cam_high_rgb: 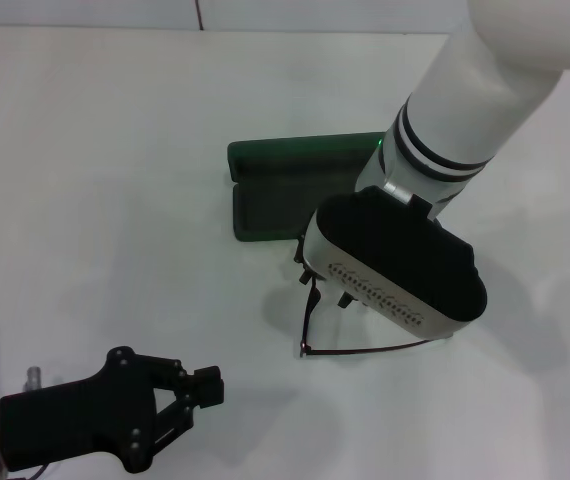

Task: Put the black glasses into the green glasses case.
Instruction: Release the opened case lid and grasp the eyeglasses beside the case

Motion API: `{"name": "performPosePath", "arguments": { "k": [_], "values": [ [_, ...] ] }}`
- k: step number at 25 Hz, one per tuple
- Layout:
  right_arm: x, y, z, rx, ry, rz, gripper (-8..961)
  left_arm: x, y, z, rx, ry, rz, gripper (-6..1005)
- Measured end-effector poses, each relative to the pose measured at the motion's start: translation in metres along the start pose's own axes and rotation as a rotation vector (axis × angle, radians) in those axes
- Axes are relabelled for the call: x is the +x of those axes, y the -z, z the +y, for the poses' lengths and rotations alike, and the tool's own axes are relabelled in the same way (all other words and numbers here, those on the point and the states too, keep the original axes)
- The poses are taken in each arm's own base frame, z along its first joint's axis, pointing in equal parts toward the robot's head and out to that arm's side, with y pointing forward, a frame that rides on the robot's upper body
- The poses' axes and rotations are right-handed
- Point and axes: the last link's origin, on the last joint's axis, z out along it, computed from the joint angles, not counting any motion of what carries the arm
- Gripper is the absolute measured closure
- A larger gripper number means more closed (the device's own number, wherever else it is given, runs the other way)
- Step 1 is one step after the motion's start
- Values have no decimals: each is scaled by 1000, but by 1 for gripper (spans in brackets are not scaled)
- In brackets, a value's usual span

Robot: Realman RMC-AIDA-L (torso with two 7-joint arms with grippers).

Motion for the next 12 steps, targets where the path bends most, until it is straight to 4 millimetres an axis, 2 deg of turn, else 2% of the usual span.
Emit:
{"name": "performPosePath", "arguments": {
  "k": [1,6,12],
  "values": [
    [0,0,0,0,-1,0,385,0,0,0,0,1,0,933],
    [-1,1,-1,4,-5,1,523,0,-2,0,-1,6,2,935],
    [0,0,-1,0,-15,4,530,0,-2,-1,2,5,4,938]
  ]
}}
